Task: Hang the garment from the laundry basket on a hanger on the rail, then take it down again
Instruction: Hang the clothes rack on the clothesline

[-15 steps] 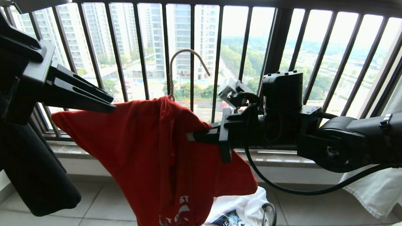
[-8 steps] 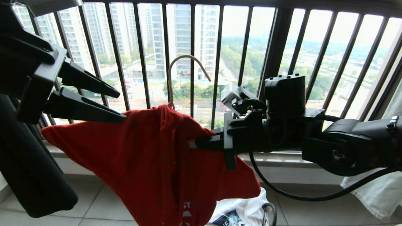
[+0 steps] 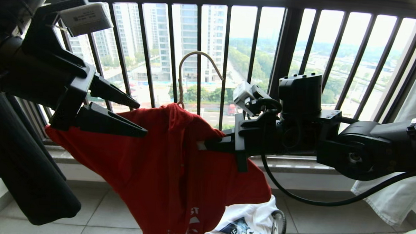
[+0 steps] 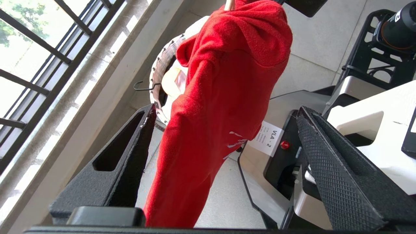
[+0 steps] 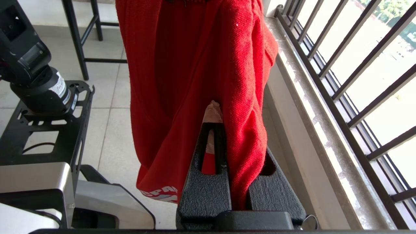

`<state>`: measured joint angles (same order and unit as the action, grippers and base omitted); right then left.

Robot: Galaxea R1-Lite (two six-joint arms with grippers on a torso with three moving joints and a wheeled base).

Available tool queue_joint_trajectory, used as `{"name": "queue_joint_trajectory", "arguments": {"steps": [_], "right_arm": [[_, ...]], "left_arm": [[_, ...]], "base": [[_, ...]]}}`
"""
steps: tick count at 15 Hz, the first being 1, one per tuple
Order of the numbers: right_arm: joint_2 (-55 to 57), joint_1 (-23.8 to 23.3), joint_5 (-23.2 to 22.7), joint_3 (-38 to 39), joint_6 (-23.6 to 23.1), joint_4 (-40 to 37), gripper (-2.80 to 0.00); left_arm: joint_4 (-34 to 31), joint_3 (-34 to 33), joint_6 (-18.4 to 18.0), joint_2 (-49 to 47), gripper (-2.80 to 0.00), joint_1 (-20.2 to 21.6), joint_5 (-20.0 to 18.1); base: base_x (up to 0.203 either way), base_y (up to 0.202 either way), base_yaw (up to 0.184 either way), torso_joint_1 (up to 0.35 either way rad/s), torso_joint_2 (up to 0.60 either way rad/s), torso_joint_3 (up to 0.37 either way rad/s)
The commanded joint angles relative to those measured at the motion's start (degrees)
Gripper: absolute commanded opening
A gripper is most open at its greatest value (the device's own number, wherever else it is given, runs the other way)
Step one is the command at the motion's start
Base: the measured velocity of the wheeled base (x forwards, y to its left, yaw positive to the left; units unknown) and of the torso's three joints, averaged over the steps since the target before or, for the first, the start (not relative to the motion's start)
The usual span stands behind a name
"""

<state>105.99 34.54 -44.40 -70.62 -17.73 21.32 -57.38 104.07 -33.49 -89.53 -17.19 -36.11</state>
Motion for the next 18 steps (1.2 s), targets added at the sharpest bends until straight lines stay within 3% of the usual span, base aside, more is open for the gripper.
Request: {"name": "queue_joint_trajectory", "arguments": {"steps": [1, 3, 17, 18], "right_arm": [[0.01, 0.01, -0.25, -0.04, -0.12, 0.12, -2.8], [0.01, 0.01, -0.25, -0.04, -0.12, 0.12, -2.8], [-1.1, -0.87, -0.47, -0.13, 0.06, 0.21, -2.8], [-1.13, -0.87, -0.5, -0.13, 0.15, 0.21, -2.8]], "left_arm": [[1.19, -0.36, 0.19, -1.97, 0.0, 0.3, -0.2], [4.66, -1.59, 1.13, -2.61, 0.0, 0.31, -0.03], [4.82, -1.59, 1.06, -5.12, 0.0, 0.07, 0.16], [4.82, -1.59, 1.06, -5.18, -2.8, 0.05, 0.16]], "base": [[0.0, 0.0, 0.0, 0.0, 0.0, 0.0], [0.0, 0.0, 0.0, 0.0, 0.0, 0.0], [0.0, 0.0, 0.0, 0.0, 0.0, 0.0], [0.0, 0.0, 0.0, 0.0, 0.0, 0.0]]}}
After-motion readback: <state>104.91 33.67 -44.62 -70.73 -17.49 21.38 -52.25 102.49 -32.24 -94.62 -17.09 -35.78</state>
